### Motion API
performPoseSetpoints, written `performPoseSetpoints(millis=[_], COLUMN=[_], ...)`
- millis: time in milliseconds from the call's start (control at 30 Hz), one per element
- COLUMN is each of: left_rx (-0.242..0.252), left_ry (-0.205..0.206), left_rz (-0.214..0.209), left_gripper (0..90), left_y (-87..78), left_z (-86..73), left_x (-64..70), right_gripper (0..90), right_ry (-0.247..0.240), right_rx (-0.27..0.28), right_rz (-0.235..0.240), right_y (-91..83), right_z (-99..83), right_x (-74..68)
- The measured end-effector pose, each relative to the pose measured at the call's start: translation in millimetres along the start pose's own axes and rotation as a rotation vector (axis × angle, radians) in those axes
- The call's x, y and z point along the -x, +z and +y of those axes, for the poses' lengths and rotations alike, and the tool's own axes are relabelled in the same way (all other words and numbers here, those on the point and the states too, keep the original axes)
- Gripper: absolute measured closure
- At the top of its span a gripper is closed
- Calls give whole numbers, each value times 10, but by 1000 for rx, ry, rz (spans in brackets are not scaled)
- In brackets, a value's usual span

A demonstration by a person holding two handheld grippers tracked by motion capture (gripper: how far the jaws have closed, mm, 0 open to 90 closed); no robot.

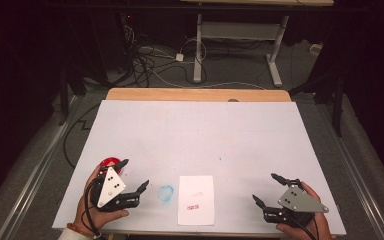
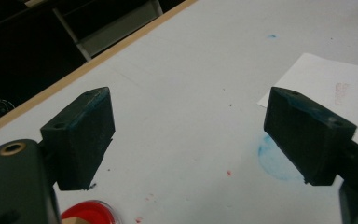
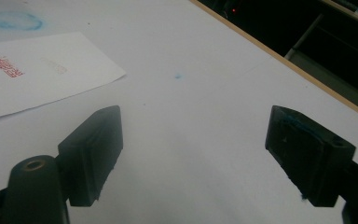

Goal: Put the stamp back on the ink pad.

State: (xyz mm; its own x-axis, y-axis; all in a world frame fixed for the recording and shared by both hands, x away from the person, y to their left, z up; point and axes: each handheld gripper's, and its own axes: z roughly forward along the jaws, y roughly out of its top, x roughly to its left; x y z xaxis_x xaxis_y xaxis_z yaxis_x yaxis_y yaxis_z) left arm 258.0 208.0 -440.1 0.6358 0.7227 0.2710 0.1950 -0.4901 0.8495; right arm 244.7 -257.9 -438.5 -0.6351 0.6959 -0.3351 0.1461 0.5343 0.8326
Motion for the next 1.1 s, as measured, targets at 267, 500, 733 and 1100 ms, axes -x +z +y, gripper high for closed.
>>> performPoseSetpoints(millis=[267, 500, 733, 1100], left_rx=[-38, -29, -37, -44], left_ry=[19, 16, 18, 21], left_rz=[-31, -39, -42, -42], left_gripper=[161, 161, 161, 161], left_y=[43, -10, 16, 36], left_z=[-85, -105, -97, -95], left_x=[111, 99, 93, 93], right_gripper=[187, 188, 188, 190], right_ry=[0, -4, -8, -5], right_rx=[12, 30, 28, 33], right_rz=[-19, -35, -24, -32], right_y=[-36, -68, -57, -78], right_z=[-13, 33, 24, 26], right_x=[1, -13, -16, -11])
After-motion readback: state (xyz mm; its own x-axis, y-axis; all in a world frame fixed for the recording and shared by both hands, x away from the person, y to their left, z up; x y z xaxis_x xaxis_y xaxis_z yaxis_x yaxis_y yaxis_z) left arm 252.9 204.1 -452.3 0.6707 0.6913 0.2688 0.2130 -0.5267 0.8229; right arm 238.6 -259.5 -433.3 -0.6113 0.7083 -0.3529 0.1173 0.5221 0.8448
